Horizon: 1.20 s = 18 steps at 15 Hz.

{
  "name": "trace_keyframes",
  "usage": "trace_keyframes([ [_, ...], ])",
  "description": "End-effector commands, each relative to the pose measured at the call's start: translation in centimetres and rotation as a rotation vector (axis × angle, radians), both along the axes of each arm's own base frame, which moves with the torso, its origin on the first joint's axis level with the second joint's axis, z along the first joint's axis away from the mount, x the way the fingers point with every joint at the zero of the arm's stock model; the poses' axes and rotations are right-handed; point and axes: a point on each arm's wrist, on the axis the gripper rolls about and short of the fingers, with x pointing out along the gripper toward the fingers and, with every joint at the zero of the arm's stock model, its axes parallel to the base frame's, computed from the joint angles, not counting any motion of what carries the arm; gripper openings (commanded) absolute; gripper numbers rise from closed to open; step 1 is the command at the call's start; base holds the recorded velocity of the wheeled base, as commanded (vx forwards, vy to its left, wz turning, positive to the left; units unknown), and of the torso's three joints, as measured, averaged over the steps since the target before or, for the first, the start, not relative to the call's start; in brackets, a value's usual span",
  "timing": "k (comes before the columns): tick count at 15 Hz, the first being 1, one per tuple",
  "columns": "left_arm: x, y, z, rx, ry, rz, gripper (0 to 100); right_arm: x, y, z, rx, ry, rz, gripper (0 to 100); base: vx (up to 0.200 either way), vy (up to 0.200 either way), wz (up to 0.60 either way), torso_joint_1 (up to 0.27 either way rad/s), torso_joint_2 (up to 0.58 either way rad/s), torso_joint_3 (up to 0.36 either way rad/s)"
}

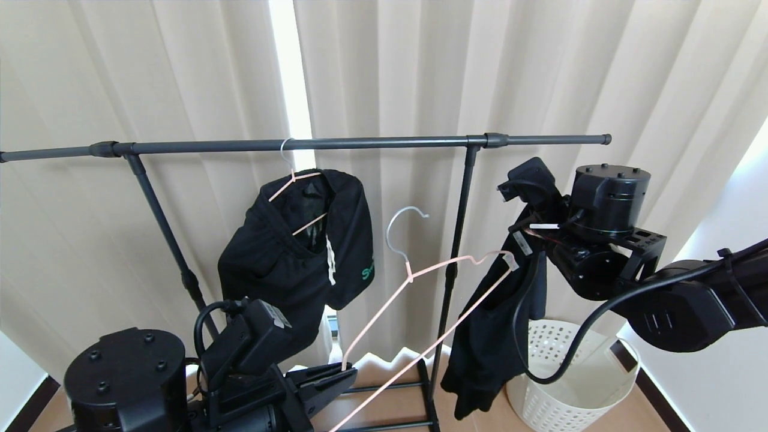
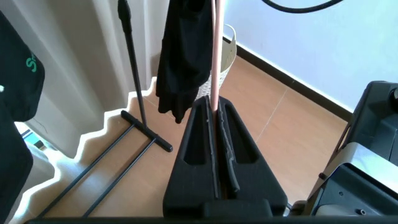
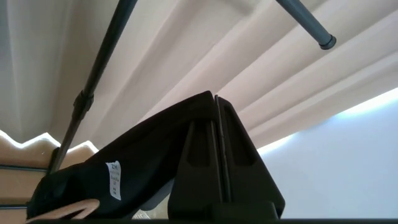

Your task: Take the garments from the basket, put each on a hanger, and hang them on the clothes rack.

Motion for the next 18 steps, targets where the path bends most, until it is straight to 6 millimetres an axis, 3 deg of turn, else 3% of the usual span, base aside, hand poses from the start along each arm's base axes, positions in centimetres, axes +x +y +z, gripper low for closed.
trace_keyframes([
  [1, 0.1, -0.1, -0.1, 0.001, 0.003, -0.002, 0, 0.0, 0.5, -0.3, -0.003, 0.006, 0.013, 0, 0.0, 0.0, 0.0, 0.0, 0.0, 0.0],
  [5, 0.1, -0.2, 0.1, -0.01, 0.003, 0.001, 0, 0.1, 0.8, -0.6, -0.003, 0.005, 0.018, 0, 0.0, 0.0, 0.0, 0.0, 0.0, 0.0],
  [18, 0.9, -0.7, 0.4, -0.066, 0.011, 0.03, 0, -2.5, 3.2, -0.7, 0.003, -0.018, 0.084, 0, 0.0, 0.0, 0.0, 0.0, 0.0, 0.0],
])
